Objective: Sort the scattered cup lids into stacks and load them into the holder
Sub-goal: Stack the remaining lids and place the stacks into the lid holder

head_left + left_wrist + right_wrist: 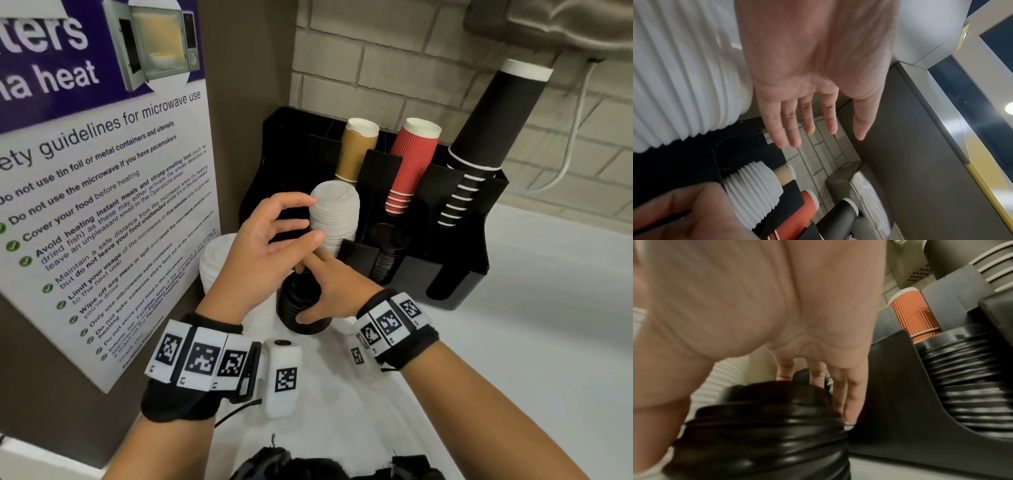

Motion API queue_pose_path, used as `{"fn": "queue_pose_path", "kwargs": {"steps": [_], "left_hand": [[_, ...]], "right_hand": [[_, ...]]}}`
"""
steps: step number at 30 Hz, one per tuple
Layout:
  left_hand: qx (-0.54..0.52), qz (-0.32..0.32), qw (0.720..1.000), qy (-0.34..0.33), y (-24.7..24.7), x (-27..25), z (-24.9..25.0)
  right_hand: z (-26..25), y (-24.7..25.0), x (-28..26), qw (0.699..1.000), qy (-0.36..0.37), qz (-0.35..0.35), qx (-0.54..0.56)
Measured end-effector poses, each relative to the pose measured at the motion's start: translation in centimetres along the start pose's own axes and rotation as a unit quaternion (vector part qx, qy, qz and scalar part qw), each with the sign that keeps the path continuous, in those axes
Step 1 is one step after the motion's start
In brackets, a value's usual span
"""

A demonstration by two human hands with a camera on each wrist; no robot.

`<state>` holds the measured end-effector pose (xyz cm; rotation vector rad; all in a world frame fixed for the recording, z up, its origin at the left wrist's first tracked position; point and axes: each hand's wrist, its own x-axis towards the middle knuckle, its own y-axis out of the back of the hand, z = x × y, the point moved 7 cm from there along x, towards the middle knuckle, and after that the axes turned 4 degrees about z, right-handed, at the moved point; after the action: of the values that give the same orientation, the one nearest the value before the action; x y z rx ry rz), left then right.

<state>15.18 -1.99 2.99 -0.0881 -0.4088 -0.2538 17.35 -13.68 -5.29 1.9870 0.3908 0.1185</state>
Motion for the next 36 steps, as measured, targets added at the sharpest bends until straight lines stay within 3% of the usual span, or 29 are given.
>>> {"fn": "queue_pose_path", "kwargs": {"steps": [5,9,11,14,20,36], "left_hand": [[-0.003,0.002,1.0,0.001,0.1,0.0,0.1],[0.015,0.005,1.0,0.0,0.2,0.0,0.1],[0.033,-0.002,0.999,-0.001,-0.1,0.0,0.1],[0.067,-0.036,0.997,-0.018,-1.2,-0.1,0.3],[0.02,-0.1,0.995,0.021,-2.5,-0.5,-0.7],[0.007,-0.111,0.993,0.026,-3.0,-0.8,-1.1]], "right_hand": [[0.3,0.8,-0.1,0.999,0.0,0.033,0.039],[0.3,3.6,-1.4,0.982,0.012,0.124,0.139],[0.2,5.3,-2.6,0.954,0.022,0.174,0.242],[-0.5,6.5,-4.2,0.879,0.044,0.171,0.443],[-0.9,6.9,-5.5,0.822,0.069,0.142,0.547],[-0.5,7.7,-6.8,0.846,0.062,0.127,0.514]]}}
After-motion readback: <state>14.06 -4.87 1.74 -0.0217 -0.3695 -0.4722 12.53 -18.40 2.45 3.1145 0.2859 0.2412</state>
